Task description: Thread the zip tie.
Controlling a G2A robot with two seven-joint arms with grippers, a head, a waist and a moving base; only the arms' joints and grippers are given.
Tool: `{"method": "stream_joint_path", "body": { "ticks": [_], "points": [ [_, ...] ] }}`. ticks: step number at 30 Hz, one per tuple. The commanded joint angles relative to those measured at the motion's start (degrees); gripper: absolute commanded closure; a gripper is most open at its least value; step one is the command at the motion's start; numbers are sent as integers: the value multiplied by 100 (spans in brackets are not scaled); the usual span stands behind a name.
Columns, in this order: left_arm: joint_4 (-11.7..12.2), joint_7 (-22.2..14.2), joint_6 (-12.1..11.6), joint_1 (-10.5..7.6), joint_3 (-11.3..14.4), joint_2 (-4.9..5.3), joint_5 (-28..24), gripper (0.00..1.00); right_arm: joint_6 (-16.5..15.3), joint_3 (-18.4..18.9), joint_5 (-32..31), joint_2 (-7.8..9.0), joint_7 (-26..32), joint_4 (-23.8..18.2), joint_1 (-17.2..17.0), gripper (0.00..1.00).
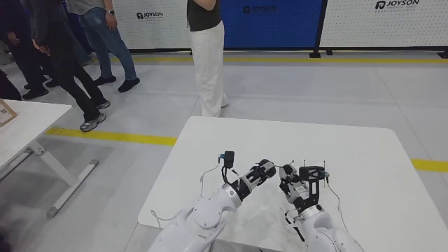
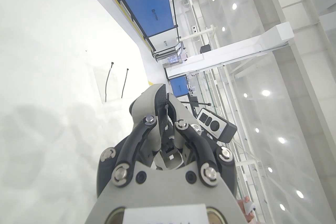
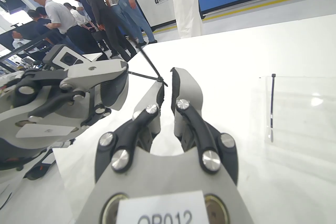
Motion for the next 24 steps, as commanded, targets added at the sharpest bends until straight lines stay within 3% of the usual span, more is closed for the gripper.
{"method": "stream_joint_path", "body": {
  "ticks": [1,3,24],
  "points": [
    [8,5,-3,-3,-1,-1,3,100,14,-2,-9,0,2,3,6,93],
    [18,10,-8,-5,-1,-3,-1,100,21,-6,-18,0,-2,2,9,100],
    [6,28,-117,-7,-37,-17,-96,100,63,-132,-129,-8,203,128,116,100]
  ]
}}
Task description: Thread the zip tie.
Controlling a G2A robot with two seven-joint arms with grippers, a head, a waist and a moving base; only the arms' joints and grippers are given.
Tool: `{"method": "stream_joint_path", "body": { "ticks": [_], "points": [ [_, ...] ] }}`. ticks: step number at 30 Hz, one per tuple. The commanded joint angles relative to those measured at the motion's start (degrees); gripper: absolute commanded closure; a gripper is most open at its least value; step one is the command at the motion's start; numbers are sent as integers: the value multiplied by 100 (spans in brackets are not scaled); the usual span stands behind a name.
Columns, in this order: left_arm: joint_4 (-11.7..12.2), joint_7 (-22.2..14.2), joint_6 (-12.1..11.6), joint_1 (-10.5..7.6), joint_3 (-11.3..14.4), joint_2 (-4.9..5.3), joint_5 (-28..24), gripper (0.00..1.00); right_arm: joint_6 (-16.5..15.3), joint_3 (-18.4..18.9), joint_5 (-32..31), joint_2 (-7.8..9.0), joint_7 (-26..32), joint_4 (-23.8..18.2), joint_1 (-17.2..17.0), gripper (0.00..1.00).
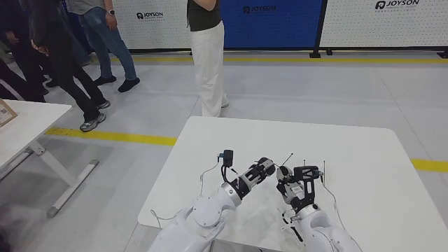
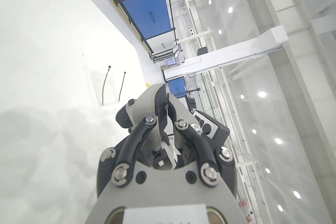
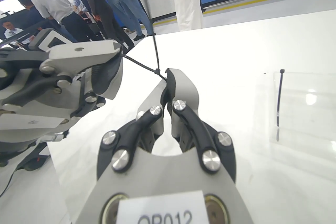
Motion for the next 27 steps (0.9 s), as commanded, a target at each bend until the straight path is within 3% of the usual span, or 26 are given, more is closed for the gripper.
{"method": "stream_joint_path", "body": {
  "ticks": [1,27],
  "points": [
    [-12,-5,-25,8,-4,0,-13,100,4,-5,-8,0,16,3,7,100],
    [-464,2,-216,274,-73,36,178,100,19,-48,22,-8,89,241,104,100]
  ]
}}
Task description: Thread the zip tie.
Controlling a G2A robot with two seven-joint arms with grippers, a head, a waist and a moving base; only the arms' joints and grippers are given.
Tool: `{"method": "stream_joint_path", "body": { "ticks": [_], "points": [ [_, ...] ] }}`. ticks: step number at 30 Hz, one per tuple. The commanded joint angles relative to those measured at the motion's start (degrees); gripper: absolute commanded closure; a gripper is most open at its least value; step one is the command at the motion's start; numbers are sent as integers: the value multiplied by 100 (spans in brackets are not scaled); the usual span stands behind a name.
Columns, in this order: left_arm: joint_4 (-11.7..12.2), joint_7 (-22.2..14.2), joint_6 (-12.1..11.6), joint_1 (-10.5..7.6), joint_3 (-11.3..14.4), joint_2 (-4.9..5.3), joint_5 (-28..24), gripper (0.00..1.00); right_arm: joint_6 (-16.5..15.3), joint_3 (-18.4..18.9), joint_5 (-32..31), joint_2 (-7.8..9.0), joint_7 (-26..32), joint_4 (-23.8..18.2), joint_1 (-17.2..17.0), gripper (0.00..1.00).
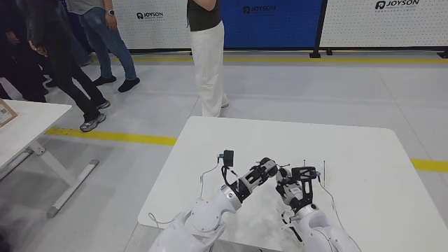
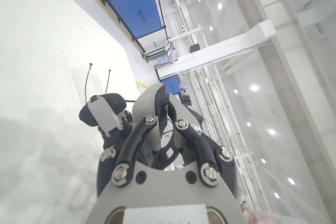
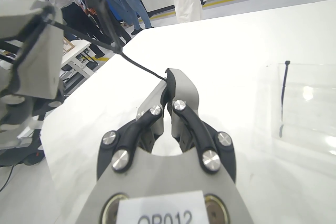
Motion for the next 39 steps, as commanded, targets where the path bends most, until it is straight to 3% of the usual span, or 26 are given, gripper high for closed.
{"method": "stream_joint_path", "body": {
  "ticks": [1,17,25,26,27,34,39],
  "points": [
    [-35,3,-20,31,-9,4,8,100,7,0,4,-1,4,7,5,100],
    [-291,62,-84,189,-31,31,265,100,70,-37,-6,-10,98,88,71,100],
    [-257,111,-12,165,-38,27,239,100,0,-17,140,-12,130,83,81,100],
    [-233,145,34,147,-36,22,216,100,-67,-1,281,-14,160,77,80,67],
    [-204,171,74,127,-33,16,186,100,-91,36,376,-14,166,76,84,0],
    [104,467,135,-46,-70,-28,-9,100,-441,441,973,43,-7,-115,-134,0],
    [182,555,85,-24,-163,-28,-85,100,-865,935,1458,123,-143,-300,-403,0]
  ]
}}
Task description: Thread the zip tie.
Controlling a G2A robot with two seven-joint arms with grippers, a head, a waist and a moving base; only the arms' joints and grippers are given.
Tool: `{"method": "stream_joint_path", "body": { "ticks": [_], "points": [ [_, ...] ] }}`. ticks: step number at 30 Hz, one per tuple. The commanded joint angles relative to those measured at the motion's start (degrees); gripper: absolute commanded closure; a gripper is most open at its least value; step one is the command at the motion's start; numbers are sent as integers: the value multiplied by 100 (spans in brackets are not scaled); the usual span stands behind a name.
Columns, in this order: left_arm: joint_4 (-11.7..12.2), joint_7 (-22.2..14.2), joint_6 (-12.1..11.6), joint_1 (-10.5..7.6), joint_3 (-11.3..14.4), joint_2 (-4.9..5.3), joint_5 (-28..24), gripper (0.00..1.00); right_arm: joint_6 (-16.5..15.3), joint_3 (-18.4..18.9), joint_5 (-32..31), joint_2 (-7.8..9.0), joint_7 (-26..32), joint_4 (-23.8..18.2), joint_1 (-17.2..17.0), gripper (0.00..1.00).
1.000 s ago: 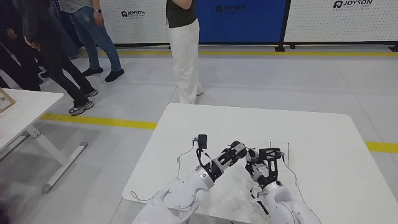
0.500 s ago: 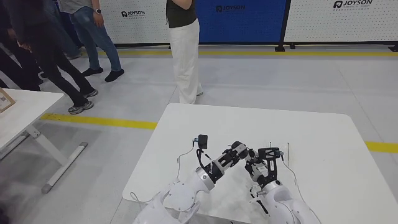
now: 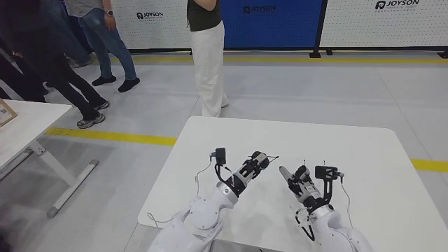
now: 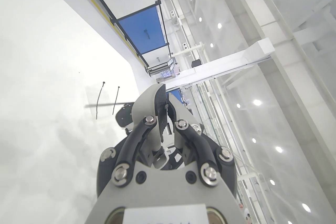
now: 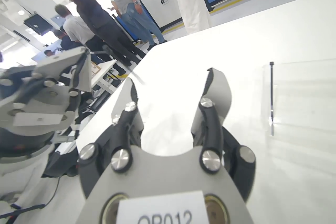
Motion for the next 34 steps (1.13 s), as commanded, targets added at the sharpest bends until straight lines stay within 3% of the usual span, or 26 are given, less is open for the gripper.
{"method": "stream_joint_path", "body": {
  "ticks": [1,11,18,34],
  "points": [
    [23,19,1,16,-34,3,-8,100,-116,189,172,26,-92,-81,-115,0],
    [186,232,-7,60,-71,-17,-19,100,-532,1297,1071,145,-836,-462,-800,0],
    [144,390,-76,171,-139,-25,-100,100,-809,2120,2306,193,-1041,-339,-1156,0],
    [130,401,-78,185,-142,-25,-93,100,-809,2120,2306,193,-1041,-339,-1156,0]
  ]
}}
